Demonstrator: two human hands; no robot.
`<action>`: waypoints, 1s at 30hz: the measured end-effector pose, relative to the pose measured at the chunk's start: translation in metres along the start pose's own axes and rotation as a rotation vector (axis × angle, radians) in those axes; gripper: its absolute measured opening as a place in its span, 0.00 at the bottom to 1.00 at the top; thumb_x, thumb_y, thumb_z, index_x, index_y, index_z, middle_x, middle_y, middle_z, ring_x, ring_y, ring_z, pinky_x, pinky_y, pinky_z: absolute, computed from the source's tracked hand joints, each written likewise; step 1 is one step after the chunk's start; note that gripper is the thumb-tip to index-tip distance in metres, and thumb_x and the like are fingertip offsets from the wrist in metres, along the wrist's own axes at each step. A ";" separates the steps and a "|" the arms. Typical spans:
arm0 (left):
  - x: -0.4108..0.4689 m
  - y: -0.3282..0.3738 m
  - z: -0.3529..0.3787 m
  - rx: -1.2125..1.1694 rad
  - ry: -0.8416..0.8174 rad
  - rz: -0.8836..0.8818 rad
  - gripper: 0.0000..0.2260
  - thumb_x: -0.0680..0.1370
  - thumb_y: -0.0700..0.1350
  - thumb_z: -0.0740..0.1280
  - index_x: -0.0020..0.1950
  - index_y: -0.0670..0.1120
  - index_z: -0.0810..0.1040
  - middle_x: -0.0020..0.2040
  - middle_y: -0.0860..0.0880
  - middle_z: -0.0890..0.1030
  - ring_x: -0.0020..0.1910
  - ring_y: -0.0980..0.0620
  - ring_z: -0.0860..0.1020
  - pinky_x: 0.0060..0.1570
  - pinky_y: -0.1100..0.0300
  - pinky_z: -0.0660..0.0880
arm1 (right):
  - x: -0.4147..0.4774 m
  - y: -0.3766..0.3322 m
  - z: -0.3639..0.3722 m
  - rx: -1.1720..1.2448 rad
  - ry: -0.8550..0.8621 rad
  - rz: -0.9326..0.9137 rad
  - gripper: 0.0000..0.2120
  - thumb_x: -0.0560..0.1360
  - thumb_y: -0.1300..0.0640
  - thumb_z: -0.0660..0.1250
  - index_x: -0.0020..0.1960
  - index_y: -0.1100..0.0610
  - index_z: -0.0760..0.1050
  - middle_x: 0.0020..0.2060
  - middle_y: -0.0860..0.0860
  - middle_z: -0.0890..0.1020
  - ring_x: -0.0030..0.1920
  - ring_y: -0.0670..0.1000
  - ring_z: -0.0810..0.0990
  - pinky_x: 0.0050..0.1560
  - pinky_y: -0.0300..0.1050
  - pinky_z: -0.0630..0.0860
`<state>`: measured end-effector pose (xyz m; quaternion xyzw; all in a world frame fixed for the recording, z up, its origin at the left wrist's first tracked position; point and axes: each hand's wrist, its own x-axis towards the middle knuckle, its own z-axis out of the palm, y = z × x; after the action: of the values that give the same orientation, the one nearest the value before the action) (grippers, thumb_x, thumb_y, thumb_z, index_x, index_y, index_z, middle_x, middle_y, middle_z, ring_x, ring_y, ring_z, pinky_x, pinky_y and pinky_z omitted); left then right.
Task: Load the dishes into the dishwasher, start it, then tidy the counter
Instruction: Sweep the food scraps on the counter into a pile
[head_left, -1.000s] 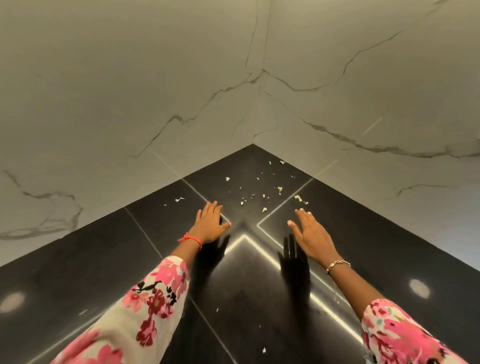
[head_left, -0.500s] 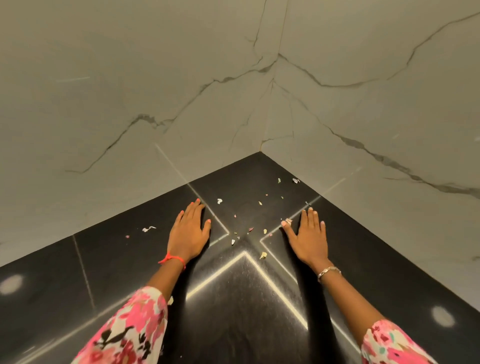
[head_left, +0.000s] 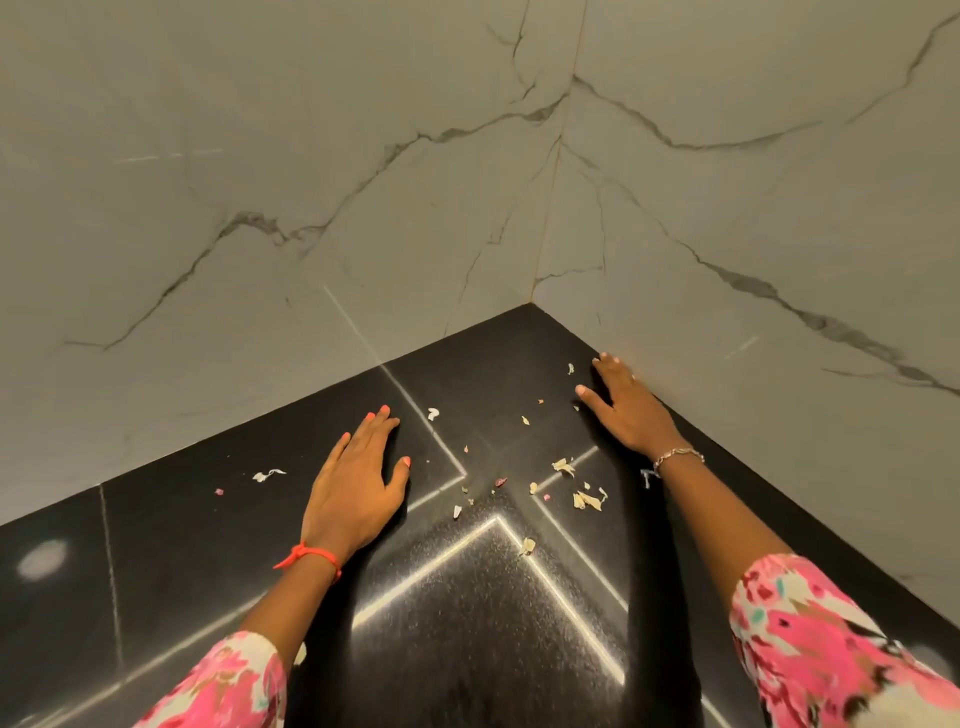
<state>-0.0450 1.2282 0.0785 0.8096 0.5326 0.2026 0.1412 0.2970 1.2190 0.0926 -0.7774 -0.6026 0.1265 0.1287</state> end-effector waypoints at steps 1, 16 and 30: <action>0.001 0.000 0.000 0.000 0.002 0.001 0.23 0.80 0.50 0.57 0.75 0.49 0.59 0.77 0.54 0.56 0.75 0.58 0.52 0.75 0.59 0.47 | 0.002 -0.001 0.003 -0.055 0.014 -0.012 0.33 0.79 0.40 0.51 0.77 0.56 0.50 0.77 0.51 0.50 0.77 0.49 0.47 0.75 0.45 0.45; 0.000 0.002 -0.002 -0.006 -0.017 -0.012 0.23 0.80 0.50 0.56 0.75 0.49 0.59 0.77 0.53 0.56 0.76 0.57 0.52 0.75 0.58 0.46 | -0.044 -0.074 0.013 0.361 -0.023 -0.189 0.29 0.78 0.39 0.50 0.76 0.49 0.51 0.76 0.43 0.49 0.75 0.42 0.45 0.73 0.44 0.45; 0.001 0.002 -0.002 -0.026 0.005 -0.006 0.23 0.80 0.49 0.58 0.74 0.48 0.60 0.76 0.53 0.57 0.75 0.57 0.53 0.74 0.60 0.46 | -0.079 -0.113 0.043 -0.042 -0.168 -0.447 0.46 0.67 0.27 0.31 0.76 0.53 0.45 0.76 0.47 0.46 0.74 0.41 0.41 0.75 0.43 0.40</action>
<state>-0.0444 1.2283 0.0816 0.8055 0.5327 0.2112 0.1510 0.1602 1.1713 0.0961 -0.6137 -0.7709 0.1466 0.0868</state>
